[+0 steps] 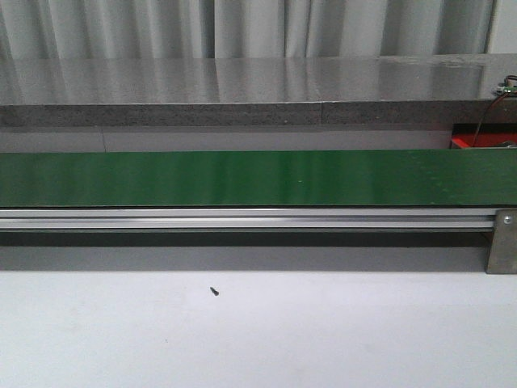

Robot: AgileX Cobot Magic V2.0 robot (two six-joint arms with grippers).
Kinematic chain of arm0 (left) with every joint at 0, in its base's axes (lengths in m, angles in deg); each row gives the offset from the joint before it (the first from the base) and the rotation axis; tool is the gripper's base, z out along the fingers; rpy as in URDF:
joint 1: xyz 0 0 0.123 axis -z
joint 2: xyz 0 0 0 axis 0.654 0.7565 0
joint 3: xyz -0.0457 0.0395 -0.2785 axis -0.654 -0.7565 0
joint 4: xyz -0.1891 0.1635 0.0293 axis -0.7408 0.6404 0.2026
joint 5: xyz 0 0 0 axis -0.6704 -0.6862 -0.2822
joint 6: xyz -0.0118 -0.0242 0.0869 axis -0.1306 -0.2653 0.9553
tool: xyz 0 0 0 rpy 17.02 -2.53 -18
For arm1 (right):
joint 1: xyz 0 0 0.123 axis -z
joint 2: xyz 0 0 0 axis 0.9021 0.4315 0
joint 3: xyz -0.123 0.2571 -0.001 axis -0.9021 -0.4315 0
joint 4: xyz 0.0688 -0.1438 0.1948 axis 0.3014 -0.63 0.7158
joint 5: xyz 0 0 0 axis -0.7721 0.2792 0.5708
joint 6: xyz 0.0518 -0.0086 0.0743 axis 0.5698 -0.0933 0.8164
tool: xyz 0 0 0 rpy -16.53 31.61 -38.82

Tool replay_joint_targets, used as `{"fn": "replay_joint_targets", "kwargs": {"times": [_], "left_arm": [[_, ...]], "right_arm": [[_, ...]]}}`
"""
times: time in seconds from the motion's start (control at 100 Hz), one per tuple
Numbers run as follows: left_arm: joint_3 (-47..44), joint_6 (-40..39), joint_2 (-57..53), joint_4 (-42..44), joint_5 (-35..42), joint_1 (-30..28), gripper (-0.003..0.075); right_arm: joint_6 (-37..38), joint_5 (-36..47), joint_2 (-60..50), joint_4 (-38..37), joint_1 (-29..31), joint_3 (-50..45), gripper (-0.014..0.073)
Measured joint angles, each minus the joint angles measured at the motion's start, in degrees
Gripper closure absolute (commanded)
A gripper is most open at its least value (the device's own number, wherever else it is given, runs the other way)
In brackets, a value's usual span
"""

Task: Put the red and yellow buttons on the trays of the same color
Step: 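Move the left gripper over the remaining yellow button on the table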

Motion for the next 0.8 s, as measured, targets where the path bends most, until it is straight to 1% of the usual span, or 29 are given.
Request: {"fn": "replay_joint_targets", "kwargs": {"times": [0.42,0.8], "left_arm": [[3.69,-3.71,6.47,-0.23,1.27,1.58,0.0083],[3.95,-4.08,8.38,-0.23,3.47,1.72,0.0083]], "right_arm": [[0.0,0.0,0.0,0.0,0.0,0.0,0.0662],[0.0,0.0,0.0,0.0,0.0,0.0,0.0662]]}}
